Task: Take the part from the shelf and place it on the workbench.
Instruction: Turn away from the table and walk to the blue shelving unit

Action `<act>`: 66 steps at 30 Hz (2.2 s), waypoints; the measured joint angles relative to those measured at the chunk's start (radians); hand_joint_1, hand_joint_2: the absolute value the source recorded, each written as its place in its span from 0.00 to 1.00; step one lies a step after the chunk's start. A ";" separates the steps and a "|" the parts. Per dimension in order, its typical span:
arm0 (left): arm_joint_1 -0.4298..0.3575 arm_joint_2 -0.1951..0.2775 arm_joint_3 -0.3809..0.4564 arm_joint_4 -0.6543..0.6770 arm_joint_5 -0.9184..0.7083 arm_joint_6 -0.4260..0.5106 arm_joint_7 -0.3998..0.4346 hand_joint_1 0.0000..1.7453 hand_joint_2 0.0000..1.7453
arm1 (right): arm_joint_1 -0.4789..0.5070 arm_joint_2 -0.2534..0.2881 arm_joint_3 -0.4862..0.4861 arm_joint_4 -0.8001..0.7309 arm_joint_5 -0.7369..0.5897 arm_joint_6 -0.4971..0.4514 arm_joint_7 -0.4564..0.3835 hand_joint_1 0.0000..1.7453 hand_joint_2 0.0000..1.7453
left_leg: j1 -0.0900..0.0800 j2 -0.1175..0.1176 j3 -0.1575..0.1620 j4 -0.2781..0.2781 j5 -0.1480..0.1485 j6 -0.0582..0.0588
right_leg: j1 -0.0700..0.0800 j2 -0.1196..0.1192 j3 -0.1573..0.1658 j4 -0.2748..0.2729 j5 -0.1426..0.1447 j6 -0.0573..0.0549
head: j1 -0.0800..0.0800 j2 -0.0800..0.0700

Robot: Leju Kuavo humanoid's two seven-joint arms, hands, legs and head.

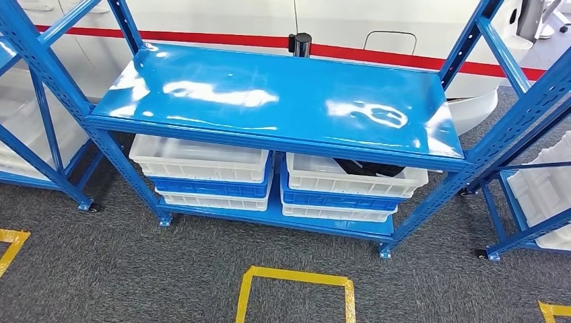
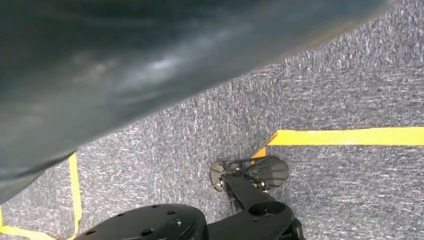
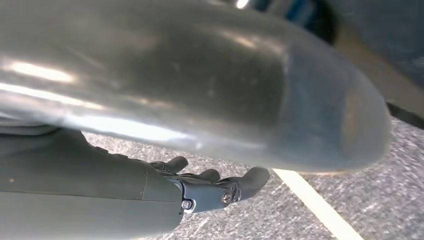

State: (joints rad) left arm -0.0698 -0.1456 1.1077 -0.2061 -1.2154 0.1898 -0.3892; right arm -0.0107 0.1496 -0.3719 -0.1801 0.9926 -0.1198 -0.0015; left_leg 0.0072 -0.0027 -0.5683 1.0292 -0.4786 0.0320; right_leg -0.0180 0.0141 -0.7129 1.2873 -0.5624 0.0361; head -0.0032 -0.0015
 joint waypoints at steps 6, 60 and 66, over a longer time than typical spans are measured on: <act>0.000 -0.001 0.000 0.000 0.000 -0.003 -0.004 0.00 0.00 | -0.003 -0.002 0.000 0.000 0.006 -0.002 -0.004 0.00 0.00 | -0.012 0.000 0.002 0.005 -0.007 -0.005 | 0.010 -0.016 0.141 -0.272 0.098 0.005 | -0.002 0.000; -0.002 -0.007 0.004 0.000 0.003 -0.008 -0.018 0.00 0.00 | -0.001 -0.004 -0.009 0.000 0.015 -0.008 -0.009 0.00 0.00 | 0.000 -0.002 -0.007 -0.002 0.009 0.001 | -0.003 -0.001 0.020 -0.005 -0.019 0.014 | 0.002 0.000; -0.002 -0.009 0.008 0.000 0.003 -0.008 -0.020 0.00 0.00 | -0.004 -0.006 -0.009 0.000 0.019 -0.013 -0.009 0.00 0.00 | -0.012 0.000 -0.005 0.003 0.004 -0.002 | 0.009 -0.016 0.160 -0.280 0.086 0.014 | 0.000 0.000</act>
State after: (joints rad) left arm -0.0716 -0.1542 1.1158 -0.2058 -1.2127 0.1813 -0.4088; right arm -0.0148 0.1441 -0.3814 -0.1801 1.0119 -0.1329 -0.0107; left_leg -0.0045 -0.0028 -0.5730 1.0323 -0.4749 0.0296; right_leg -0.0095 -0.0015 -0.5532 1.0069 -0.4764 0.0505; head -0.0030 -0.0015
